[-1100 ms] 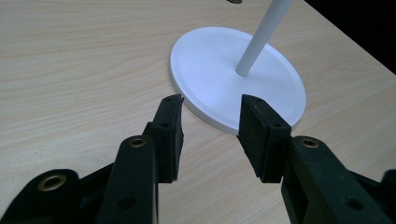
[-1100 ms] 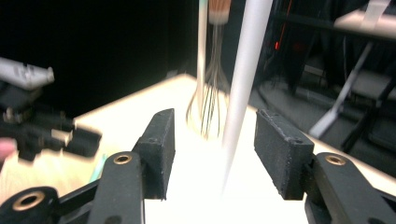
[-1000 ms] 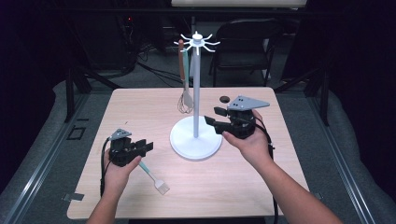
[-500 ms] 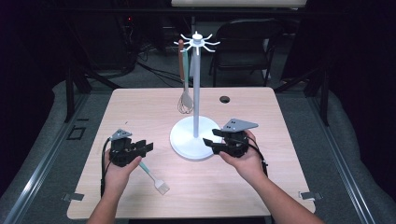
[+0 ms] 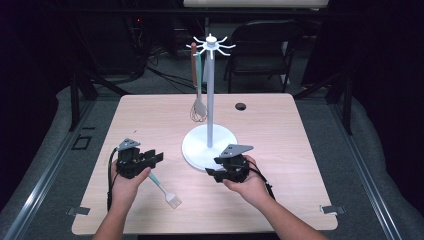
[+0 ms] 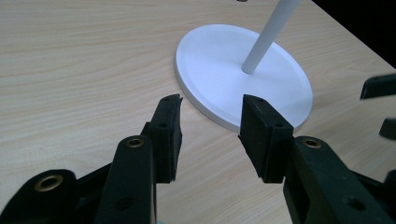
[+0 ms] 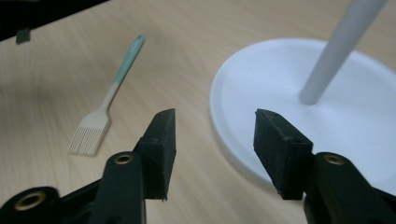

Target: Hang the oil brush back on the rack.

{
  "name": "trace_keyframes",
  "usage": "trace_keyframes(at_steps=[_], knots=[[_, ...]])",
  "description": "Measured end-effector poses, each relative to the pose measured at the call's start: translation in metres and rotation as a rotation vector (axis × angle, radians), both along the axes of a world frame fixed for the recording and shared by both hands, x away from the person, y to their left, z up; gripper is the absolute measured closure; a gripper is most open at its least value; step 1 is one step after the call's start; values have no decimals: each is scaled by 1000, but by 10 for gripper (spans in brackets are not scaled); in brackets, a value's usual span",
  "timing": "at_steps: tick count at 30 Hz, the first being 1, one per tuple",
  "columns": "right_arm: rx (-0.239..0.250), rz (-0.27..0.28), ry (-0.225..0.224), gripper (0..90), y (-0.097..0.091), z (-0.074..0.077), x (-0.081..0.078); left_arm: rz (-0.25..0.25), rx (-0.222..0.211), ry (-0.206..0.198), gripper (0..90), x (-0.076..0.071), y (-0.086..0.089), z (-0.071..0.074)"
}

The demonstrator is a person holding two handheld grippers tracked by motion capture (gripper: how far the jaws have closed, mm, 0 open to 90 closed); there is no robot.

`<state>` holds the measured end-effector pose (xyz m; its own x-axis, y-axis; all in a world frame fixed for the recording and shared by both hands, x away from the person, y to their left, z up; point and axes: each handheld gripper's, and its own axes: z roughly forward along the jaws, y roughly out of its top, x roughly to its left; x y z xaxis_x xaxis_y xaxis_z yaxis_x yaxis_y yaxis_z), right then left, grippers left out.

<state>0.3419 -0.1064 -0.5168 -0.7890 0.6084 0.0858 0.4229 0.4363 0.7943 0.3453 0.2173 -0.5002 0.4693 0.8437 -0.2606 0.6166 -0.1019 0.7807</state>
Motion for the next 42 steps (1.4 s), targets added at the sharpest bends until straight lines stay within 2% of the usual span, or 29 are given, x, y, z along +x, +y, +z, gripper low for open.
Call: trace_keyframes(at_steps=[5, 7, 10, 13, 16, 19, 24, 27, 30, 32, 35, 36, 38, 39, 42], knots=[[-34, 29, 64, 531, 13, -10, -2, 1, 3, 3, 578, 0, 1, -1], [-63, 42, 109, 543, 20, -14, -1, 3, 4, 2, 578, 0, 1, -1], [-104, 56, 97, 556, 31, -19, -2, 4, 5, 1, 577, 1, 1, -1], [-113, 68, 98, 654, 42, -22, -3, 5, 6, 1, 577, 1, 2, -1], [-145, 96, 101, 664, 58, -27, -5, 8, 5, 5, 577, 1, 3, 0], [-157, 121, 100, 686, 76, -32, -7, 9, 7, 5, 575, 1, 4, 0], [-147, 154, 109, 688, 102, -39, -9, 12, 7, 4, 574, 1, 3, -1], [-158, 182, 113, 695, 114, -43, -8, 6, 9, 5, 574, 1, 3, -1], [-131, 178, 118, 709, 125, -44, -9, 5, 10, 5, 573, 1, 3, -2], [-132, 186, 128, 716, 131, -44, -8, 2, 10, 4, 573, 1, 4, -2], [-140, 188, 133, 718, 141, -46, -8, 1, 11, 8, 573, 1, 4, -3], [-158, 193, 132, 718, 143, -46, -8, 1, 10, 7, 572, 1, 4, -3], [-151, 183, 147, 719, 148, -49, -8, 1, 10, 7, 572, 2, 4, -3], [-169, 185, 146, 719, 150, -50, -8, 1, 11, 8, 572, 2, 4, -3], [-166, 185, 151, 734, 156, -53, -7, 1, 9, 7, 572, 2, 4, -3]])
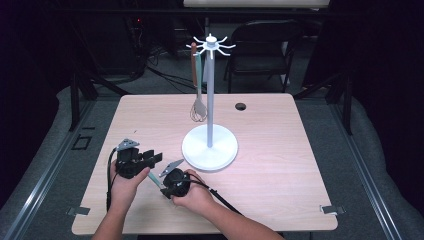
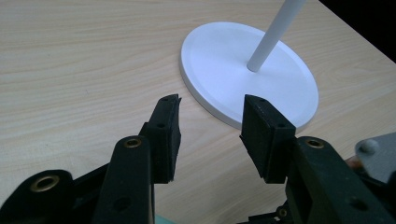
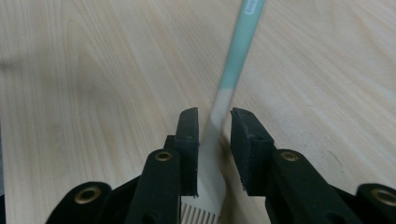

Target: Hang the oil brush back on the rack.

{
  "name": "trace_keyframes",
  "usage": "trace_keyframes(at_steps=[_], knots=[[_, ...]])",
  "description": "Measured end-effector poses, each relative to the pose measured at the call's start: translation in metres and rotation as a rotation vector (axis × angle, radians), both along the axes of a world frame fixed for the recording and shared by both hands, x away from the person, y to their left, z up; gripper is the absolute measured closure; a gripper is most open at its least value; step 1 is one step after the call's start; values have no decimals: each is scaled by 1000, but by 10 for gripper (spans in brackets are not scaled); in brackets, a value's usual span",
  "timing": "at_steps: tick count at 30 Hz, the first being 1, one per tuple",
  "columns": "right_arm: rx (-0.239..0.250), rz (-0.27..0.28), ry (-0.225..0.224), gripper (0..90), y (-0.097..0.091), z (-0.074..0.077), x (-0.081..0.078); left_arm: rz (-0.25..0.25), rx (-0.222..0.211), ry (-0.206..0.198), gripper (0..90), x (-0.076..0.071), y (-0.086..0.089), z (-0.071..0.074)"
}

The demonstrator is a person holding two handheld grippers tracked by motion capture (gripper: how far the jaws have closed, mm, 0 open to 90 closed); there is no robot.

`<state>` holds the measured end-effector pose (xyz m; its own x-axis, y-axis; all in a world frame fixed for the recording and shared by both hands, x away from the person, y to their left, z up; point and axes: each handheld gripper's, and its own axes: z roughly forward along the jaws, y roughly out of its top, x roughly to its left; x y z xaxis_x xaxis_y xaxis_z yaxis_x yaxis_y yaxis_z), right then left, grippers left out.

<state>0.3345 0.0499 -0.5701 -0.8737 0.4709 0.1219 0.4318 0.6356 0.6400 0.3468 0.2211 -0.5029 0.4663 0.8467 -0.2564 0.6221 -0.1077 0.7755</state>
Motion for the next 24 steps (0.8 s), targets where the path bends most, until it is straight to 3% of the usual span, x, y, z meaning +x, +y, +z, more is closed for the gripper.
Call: trace_keyframes(at_steps=[7, 12, 13, 16, 18, 22, 24], knots=[[-32, -7, -11, 792, 7, -2, -2, 2, 0, 1, 571, 0, -1, -1], [-53, -25, -13, 817, -6, -1, 1, 4, 4, -3, 571, -1, -1, 0], [-35, -43, -11, 822, -12, -2, 1, 2, 6, -2, 572, -1, -1, 0], [-50, -53, -16, 824, -31, 0, 2, 1, 5, 0, 572, -1, -3, -2], [-67, -59, -21, 824, -53, 1, 1, -5, 7, 0, 571, -1, -3, -2], [-56, -90, 0, 824, -92, 1, -5, -5, 10, 4, 572, -2, -6, -2], [-54, -109, -12, 824, -116, 1, -12, -13, 15, 6, 572, -2, -7, -2]])
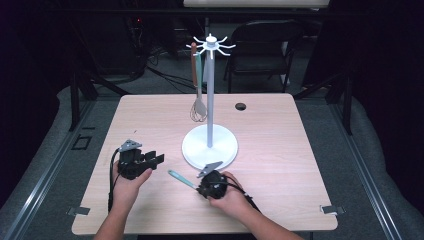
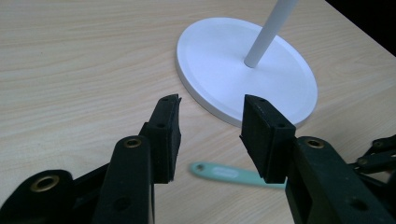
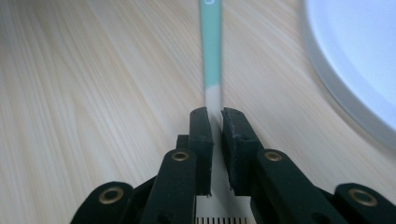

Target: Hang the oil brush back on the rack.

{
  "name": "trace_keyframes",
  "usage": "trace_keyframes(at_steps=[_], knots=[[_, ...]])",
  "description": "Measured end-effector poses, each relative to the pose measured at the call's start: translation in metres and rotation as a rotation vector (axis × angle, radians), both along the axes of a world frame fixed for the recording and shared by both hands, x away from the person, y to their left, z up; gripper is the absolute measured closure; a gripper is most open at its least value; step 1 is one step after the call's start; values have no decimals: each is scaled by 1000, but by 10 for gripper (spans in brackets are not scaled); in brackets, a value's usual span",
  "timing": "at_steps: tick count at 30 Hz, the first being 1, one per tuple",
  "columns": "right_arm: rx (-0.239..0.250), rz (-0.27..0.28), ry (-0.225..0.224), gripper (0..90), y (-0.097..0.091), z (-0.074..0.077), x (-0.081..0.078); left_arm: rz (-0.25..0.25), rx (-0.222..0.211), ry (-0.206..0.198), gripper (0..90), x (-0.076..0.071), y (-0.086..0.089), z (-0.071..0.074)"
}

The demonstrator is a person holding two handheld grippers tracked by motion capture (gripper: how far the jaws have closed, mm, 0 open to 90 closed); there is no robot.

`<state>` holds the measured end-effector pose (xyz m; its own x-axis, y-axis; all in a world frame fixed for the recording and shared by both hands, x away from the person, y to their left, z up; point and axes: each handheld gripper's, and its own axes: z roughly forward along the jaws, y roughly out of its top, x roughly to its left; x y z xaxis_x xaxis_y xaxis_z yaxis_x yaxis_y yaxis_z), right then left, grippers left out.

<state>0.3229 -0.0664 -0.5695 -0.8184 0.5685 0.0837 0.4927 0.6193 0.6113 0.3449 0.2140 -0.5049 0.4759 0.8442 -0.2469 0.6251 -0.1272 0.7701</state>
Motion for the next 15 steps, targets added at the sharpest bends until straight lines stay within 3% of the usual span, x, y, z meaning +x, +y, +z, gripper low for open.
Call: trace_keyframes(at_steps=[9, 15], knots=[[17, -81, 18, 823, -81, 0, -25, -16, 8, 14, 572, 0, -7, -4], [36, -127, 64, 824, -105, 1, -39, -19, 15, 24, 572, 0, -11, -8]])
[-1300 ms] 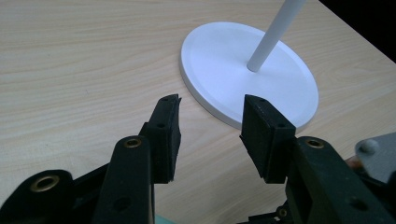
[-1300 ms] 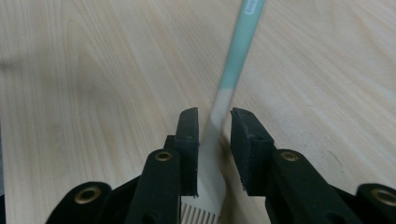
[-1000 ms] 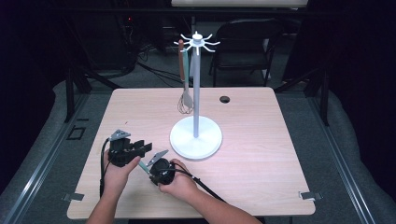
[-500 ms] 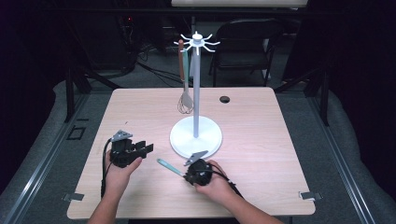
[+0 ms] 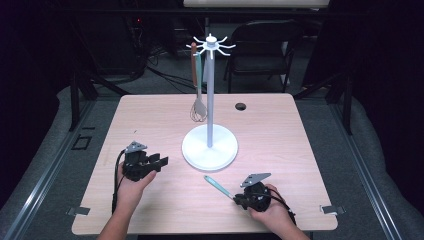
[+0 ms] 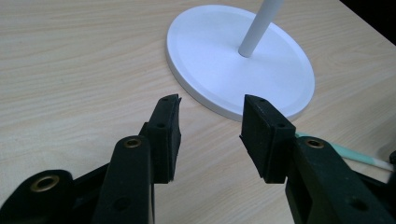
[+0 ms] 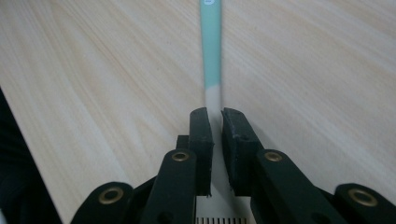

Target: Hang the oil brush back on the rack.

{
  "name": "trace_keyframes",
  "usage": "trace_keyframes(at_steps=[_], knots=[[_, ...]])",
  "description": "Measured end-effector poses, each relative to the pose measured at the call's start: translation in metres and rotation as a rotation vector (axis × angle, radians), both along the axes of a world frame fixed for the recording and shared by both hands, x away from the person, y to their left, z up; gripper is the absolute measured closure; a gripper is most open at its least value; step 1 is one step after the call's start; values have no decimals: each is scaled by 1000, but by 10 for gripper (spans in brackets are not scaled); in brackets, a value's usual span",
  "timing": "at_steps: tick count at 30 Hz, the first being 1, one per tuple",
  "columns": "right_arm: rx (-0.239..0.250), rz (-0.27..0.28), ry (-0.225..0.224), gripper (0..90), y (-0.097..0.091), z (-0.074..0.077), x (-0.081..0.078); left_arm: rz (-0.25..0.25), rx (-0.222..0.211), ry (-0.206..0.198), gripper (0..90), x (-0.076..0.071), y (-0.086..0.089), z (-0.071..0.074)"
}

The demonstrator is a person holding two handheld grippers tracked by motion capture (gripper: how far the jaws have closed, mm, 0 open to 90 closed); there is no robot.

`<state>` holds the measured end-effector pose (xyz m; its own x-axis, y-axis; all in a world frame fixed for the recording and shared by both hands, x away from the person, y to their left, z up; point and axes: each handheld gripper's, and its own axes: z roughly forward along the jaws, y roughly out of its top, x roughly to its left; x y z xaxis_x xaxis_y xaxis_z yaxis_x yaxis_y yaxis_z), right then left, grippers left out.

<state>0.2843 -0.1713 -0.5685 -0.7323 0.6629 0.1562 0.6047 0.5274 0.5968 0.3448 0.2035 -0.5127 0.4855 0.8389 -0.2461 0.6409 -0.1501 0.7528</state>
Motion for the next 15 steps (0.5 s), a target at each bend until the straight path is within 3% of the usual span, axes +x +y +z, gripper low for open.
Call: trace_keyframes(at_steps=[6, 15], knots=[[-34, 2, -33, 818, 4, 1, -4, -3, 7, 6, 572, 0, -2, -1], [-19, -4, -36, 759, 8, 2, -3, -4, 2, 1, 572, -1, -2, -1]])
